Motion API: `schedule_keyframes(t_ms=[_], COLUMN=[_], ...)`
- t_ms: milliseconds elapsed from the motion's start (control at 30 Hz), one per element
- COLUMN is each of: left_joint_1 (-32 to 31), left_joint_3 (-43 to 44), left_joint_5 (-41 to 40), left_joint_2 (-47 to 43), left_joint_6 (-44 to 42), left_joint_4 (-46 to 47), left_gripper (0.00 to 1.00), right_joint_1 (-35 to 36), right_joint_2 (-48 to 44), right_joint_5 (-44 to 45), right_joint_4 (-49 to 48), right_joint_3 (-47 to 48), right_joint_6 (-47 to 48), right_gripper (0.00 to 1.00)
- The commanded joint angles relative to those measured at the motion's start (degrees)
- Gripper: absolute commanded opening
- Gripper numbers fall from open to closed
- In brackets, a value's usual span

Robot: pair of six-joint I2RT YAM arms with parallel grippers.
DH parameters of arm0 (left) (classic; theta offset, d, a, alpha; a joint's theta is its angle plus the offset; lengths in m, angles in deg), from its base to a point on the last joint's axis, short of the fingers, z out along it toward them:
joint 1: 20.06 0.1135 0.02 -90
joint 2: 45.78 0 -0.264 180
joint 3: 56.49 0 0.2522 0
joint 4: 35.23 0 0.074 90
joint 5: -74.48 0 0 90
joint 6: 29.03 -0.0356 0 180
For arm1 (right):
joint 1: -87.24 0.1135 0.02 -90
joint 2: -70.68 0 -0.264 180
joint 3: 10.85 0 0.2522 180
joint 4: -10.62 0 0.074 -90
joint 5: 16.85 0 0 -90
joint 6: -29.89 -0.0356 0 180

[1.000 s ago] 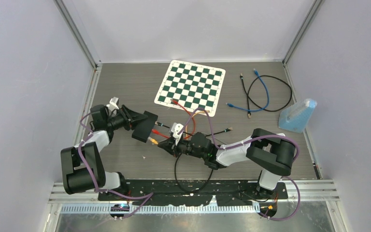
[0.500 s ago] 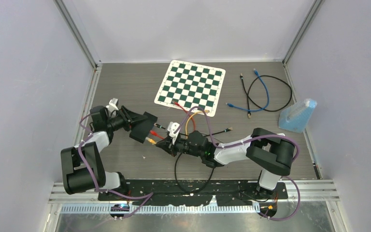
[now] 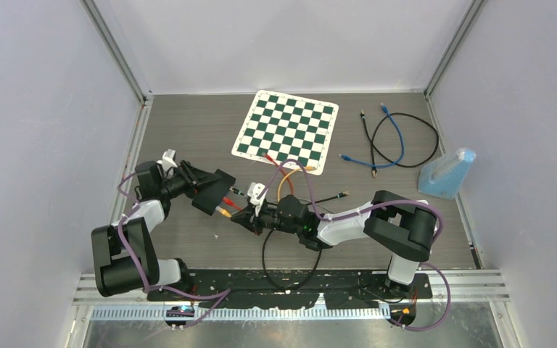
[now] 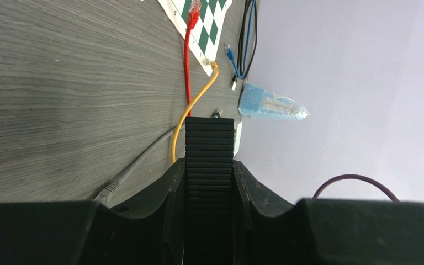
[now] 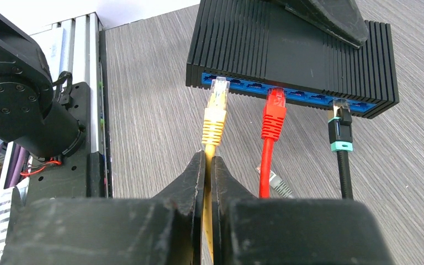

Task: Insert the plug into the switch port
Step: Insert the connector into the switch port.

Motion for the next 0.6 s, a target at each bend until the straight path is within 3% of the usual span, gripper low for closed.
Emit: schedule_keyframes(t_ms=[0,567], left_joint_1=[-0.41,-0.35], left_joint_3=[-0.6,-0.2], left_joint_5=[0.28,-1.53], left_joint_2=[-2.63,-3.22], left_joint_6=[0.13,-0.66], left_joint_4=[0.67,-1.42], left_gripper=[0.0,0.0], right_joint_1=[-0.15,0.41], right_joint_2=[0.24,1.17], right_joint_5=[-0.14,-0.11], right_joint_4=[-3.34,0.63], right_joint_3=[3.49,5.08], right_joint_6=[-1.58,-2.57], right_gripper=[0.05,0.05])
